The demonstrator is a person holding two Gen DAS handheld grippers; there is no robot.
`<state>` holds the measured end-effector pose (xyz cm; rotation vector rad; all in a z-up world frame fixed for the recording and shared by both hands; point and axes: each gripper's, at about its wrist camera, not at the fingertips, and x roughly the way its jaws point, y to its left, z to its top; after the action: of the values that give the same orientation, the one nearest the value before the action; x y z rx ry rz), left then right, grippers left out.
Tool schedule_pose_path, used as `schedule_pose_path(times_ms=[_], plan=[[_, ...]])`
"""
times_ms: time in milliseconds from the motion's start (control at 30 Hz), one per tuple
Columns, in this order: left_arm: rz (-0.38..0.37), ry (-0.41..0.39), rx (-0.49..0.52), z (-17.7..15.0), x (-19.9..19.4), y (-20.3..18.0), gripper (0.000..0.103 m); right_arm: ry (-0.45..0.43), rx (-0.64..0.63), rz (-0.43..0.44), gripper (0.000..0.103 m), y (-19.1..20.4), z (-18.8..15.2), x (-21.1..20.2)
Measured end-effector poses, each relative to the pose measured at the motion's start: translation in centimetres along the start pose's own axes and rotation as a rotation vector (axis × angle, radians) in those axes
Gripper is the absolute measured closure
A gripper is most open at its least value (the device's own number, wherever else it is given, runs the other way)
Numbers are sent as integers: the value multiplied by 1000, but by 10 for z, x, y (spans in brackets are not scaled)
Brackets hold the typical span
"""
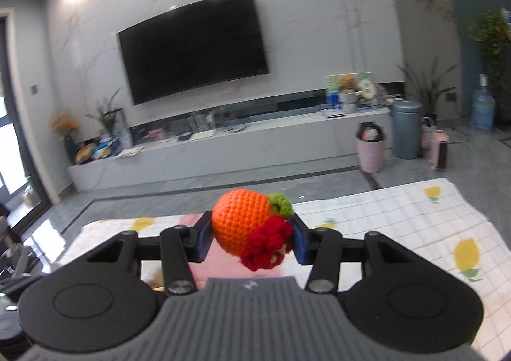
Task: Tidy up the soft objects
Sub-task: 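Carry the white tissue with the left gripper and ball with the right gripper to the box, then lower the tissue and ball into the box and open both grippers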
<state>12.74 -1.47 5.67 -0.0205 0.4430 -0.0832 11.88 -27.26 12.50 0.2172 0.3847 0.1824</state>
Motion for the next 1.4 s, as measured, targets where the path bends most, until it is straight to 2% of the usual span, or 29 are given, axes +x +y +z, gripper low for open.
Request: schedule_pose_path(times_ms=[133,300,467,533,700,800,833,867,900,933,967,1167,1300,1400], plan=[[-36,112,-40,-17,13,20,90,39,-65,25,54,44,2,4],[-89,248,-96,-49,28,47,90,99,-103,38,54,78,-7,21],[-156,429,-237,-71,59,80,90,167,-153,23,54,103,-22,50],[-157,483,-279,-79,66,91,90,204,-168,21,54,111,-30,61],[-125,560,-310,-94,79,101,90,277,-207,13,54,126,-46,83],[-119,569,-320,-97,79,102,84,316,-223,16,54,132,-56,94],[-113,571,-309,-96,77,102,76,334,-218,23,54,131,-58,100],[-109,575,-293,-95,75,101,60,352,-210,31,54,132,-60,104],[-115,583,-273,-92,72,99,50,369,-202,38,54,133,-62,108],[-131,587,-250,-89,69,99,32,384,-197,40,54,133,-64,112],[-148,580,-229,-85,65,100,28,394,-194,40,54,134,-66,114],[-137,466,-175,-54,29,122,24,439,-213,56,54,142,-76,119],[-87,391,-162,-37,12,142,24,506,-218,111,54,151,-84,123],[-41,363,-156,-32,9,153,24,578,-257,131,54,164,-96,128]])
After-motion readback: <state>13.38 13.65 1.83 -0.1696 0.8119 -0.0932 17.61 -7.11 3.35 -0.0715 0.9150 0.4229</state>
